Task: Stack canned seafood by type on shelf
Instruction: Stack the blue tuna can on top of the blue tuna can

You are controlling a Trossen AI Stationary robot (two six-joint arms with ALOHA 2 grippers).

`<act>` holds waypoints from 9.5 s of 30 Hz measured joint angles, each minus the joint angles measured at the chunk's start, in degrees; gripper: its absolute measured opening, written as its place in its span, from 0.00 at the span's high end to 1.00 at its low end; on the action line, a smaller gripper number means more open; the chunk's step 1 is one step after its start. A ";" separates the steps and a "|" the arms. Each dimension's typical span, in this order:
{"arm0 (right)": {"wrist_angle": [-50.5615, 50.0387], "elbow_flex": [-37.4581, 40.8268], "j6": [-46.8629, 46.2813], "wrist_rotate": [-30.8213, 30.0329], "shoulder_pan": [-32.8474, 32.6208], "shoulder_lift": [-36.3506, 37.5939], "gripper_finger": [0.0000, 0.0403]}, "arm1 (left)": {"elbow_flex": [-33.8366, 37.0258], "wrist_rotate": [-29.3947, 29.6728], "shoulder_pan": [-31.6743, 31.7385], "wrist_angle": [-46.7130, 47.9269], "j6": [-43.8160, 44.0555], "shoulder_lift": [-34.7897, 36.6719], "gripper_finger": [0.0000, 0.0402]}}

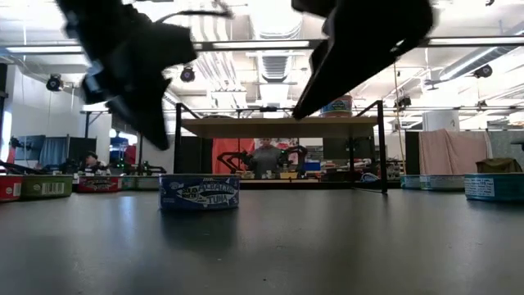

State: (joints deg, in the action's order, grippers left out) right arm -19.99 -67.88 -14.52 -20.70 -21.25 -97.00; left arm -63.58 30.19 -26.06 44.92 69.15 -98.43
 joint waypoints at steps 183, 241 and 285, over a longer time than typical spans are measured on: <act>-5.81 -65.35 2.49 -8.42 41.56 -32.93 0.09 | -24.64 -76.56 86.19 -27.82 -90.73 8.57 1.00; -1.67 -54.84 -1.60 -5.20 42.14 -32.22 0.09 | -23.52 -95.18 87.71 -17.78 -94.65 0.96 1.00; 2.51 -53.93 -2.14 -9.62 41.65 -32.47 0.09 | -16.46 -86.96 87.16 -20.88 -98.68 0.98 1.00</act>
State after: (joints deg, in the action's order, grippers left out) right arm -17.47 -121.81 -16.66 -30.33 20.40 -129.47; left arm -80.04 -56.78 61.10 24.04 -29.53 -97.45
